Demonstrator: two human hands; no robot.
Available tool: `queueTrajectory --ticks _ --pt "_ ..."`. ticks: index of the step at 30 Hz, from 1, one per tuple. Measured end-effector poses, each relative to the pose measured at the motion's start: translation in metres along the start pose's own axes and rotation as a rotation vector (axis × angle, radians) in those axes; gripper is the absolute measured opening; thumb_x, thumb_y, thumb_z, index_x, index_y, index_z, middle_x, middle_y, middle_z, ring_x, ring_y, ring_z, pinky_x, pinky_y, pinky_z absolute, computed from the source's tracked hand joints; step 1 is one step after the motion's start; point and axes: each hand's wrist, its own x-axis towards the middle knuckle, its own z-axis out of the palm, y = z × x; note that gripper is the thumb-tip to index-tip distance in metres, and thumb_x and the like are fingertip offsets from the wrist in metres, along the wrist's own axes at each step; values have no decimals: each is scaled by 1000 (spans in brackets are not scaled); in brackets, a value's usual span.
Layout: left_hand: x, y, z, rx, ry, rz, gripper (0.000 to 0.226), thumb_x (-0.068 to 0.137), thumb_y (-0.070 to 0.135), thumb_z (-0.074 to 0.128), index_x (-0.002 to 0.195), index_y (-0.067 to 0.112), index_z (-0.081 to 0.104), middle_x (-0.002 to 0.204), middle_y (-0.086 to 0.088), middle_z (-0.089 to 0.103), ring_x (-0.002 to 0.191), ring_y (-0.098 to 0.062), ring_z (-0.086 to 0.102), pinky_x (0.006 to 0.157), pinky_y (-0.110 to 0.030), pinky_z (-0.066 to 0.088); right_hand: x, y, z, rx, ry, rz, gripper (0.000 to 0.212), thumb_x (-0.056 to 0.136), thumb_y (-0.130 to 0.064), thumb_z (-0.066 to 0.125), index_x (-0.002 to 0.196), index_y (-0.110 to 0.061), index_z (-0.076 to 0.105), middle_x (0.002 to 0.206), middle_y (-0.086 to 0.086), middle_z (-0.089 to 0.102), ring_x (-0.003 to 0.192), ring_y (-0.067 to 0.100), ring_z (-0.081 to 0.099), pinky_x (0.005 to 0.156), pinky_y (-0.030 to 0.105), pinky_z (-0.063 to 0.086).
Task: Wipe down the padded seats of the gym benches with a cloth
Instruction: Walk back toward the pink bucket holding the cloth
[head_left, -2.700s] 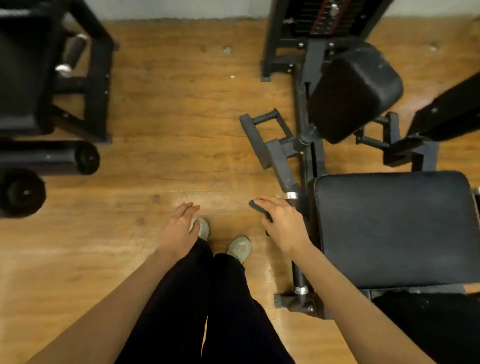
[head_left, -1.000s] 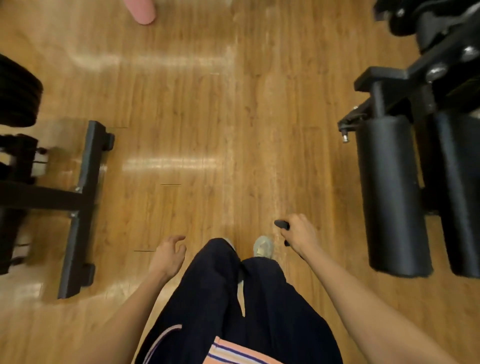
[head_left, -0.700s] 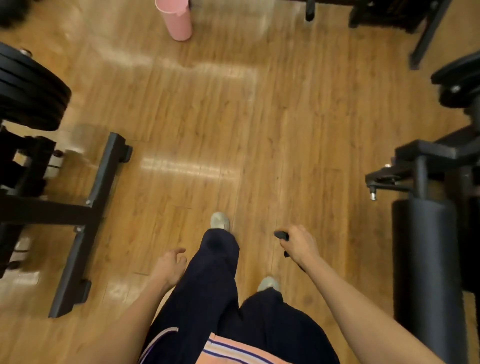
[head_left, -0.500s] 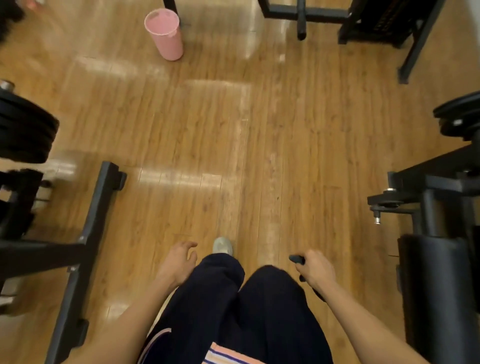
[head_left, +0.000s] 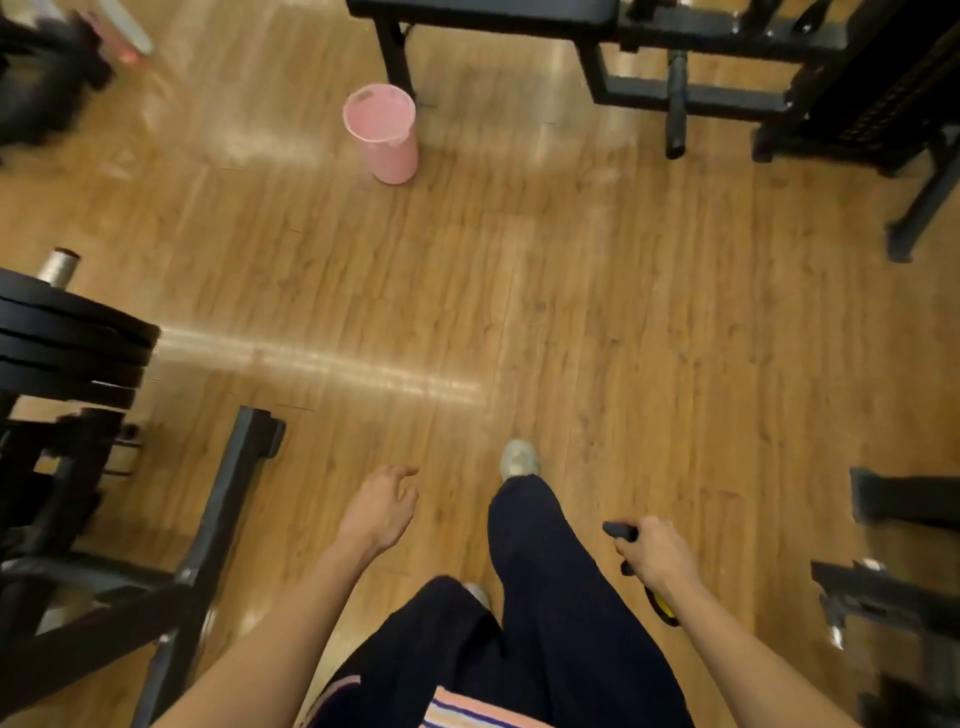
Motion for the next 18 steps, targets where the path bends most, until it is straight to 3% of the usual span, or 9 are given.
queueTrajectory --ticks 5,8,11,15,18 --pt "39 -11 -66 -84 80 -180 39 103 23 46 140 12 54 144 -13 51 132 -28 50 107 -33 38 67 -111 -71 -88 -59 -100 28 96 -8 51 119 -15 66 106 -1 68 66 9 68 63 28 55" --pt "56 -19 -98 -133 122 -260 37 103 21 47 138 12 55 144 -12 53 133 -27 49 109 -35 37 101 -183 -102 -120 -39 -190 32 94 -9 51 120 -18 67 101 -1 69 58 3 65 54 23 48" --pt "82 -30 -126 -150 91 -327 37 103 21 47 139 13 55 145 -10 52 135 -25 48 111 -35 35 130 -258 -120 -118 -39 -252 32 93 -12 53 120 -22 68 96 -2 73 60 5 68 62 32 57" --pt "145 -50 -173 -191 52 -378 38 103 21 46 139 13 54 146 -10 50 136 -25 47 110 -32 34 166 -355 -136 -66 -22 -267 30 96 -12 52 120 -22 68 88 -6 72 57 3 67 49 25 51" --pt "200 -59 -226 -224 33 -393 39 103 22 45 141 12 53 147 -10 50 134 -25 49 106 -30 37 189 -418 -145 -24 -18 -202 31 96 -13 53 123 -20 66 73 -6 65 52 1 60 34 13 34"
